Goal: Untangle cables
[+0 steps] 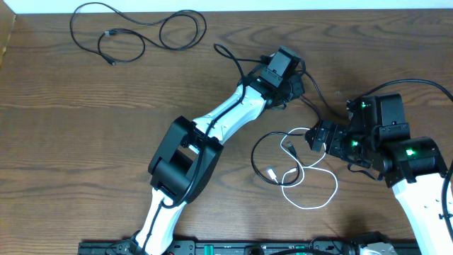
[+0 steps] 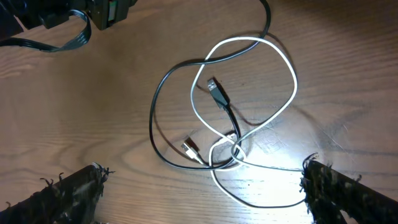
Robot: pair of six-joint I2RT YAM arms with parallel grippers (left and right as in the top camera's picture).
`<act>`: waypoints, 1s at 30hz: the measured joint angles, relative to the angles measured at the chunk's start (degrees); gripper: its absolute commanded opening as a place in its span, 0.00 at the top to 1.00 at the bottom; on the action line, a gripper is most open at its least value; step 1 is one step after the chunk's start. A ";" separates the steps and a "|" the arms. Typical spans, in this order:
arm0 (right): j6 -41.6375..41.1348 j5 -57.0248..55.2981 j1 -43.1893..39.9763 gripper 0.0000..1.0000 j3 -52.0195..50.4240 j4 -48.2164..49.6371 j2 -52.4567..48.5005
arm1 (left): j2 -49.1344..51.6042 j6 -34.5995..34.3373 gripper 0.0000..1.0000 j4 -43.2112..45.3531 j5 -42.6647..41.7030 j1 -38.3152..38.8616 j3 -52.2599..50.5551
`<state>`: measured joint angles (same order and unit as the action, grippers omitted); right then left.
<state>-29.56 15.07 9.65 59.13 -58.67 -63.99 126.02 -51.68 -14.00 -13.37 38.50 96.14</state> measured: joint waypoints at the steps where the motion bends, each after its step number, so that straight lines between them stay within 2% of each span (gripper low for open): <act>1: 0.00 0.00 0.00 0.01 0.00 -0.09 0.00 | -0.13 1.18 0.92 -0.11 -0.02 -0.02 0.00; 5: 0.00 0.00 0.00 0.01 0.00 -0.17 0.00 | -2.60 8.35 0.93 -1.49 -0.02 -0.48 -0.02; 10: 0.00 0.00 0.00 0.01 0.00 0.59 0.00 | -12.92 18.80 0.92 -4.28 -0.02 -2.99 -0.02; 15: 0.00 0.00 0.00 0.01 0.00 0.96 0.00 | -22.64 24.17 0.93 -3.67 0.00 -7.50 -0.02; 22: -0.02 -0.11 0.00 0.01 0.00 1.81 0.00 | -31.82 26.03 0.93 0.59 -1.99 -13.88 -0.02; 27: -0.13 0.61 0.00 0.01 0.00 5.77 0.00 | -37.46 25.79 0.93 1.33 -7.43 -13.64 -0.02; 30: -0.17 2.38 0.00 0.01 -0.02 10.01 0.00 | -39.65 22.97 0.93 1.40 -9.31 -12.92 -0.02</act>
<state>-29.74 17.45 9.65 59.11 -48.66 -63.99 86.37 -28.71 -12.60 -22.68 25.58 96.12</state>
